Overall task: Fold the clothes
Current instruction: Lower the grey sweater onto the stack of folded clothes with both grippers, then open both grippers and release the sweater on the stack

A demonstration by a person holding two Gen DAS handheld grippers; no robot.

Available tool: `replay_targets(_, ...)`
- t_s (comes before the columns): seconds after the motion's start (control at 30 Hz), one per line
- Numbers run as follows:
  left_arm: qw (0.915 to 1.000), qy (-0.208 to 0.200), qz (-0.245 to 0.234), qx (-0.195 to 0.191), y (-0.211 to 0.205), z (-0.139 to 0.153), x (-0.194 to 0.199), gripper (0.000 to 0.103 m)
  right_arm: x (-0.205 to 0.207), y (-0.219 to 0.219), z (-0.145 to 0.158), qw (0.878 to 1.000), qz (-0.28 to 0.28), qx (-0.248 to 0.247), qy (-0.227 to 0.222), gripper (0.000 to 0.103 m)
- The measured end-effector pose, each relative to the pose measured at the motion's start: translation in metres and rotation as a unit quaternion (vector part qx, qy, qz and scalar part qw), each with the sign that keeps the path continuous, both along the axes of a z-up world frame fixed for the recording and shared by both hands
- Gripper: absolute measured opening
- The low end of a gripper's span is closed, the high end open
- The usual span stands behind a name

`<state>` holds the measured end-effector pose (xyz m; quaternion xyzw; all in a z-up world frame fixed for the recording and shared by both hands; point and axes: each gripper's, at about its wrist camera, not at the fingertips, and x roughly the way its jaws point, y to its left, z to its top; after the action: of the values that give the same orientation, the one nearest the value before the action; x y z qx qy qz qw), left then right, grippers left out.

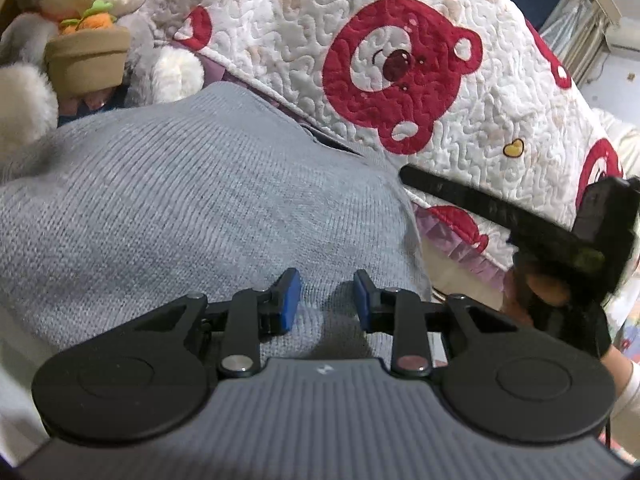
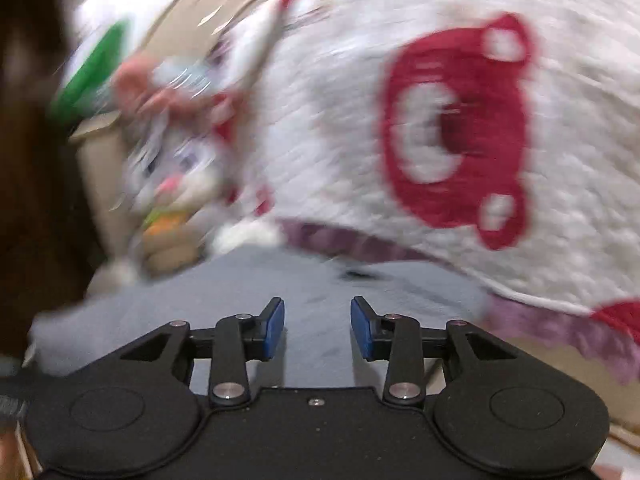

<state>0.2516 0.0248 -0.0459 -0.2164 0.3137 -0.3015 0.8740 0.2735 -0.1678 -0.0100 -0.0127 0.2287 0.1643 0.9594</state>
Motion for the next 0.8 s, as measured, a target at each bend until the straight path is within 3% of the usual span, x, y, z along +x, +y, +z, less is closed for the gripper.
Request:
replay_targets(0.07,0.9999,0.007,0.011,-0.003,0.002,-0.001,0.002,0.027,0.007,0.017,-0.011,0.998,-0.005,-0.059,0.021,0.042)
replay_targets(0.1,0.9998,0.01,0.017,-0.005,0.002,-0.001,0.002,0.023,0.009,0.017,-0.017,0.998,-0.013,-0.064,0.024,0.042)
replay_targets(0.23,0.999,0.026,0.032,-0.018,0.003,-0.005,0.006,0.02,0.017,0.01,-0.042,0.998,-0.038,-0.031,0.031,0.044)
replay_targets(0.47,0.9984,0.029,0.049,-0.003,0.0,-0.002,0.007,0.02,0.02,0.008,-0.043,0.998,-0.029,-0.014,0.056,0.045)
replay_targets(0.6,0.9969,0.018,0.077,0.005,0.004,0.001,0.006,0.018,-0.007,-0.002,-0.032,0.997,-0.033,0.04,0.064,0.047)
replay_targets(0.7,0.9955,0.017,0.093,0.01,0.006,0.001,0.006,0.015,-0.05,-0.008,-0.043,0.991,-0.026,0.102,0.077,0.047)
replay_targets(0.77,0.9946,0.019,0.101,0.015,0.007,0.001,0.002,0.015,-0.08,-0.005,-0.05,0.996,-0.006,0.063,0.066,0.047)
replay_targets(0.8,0.9939,0.016,0.105,0.028,0.006,0.004,-0.004,0.015,-0.09,-0.007,-0.053,0.994,0.009,0.071,0.083,0.047)
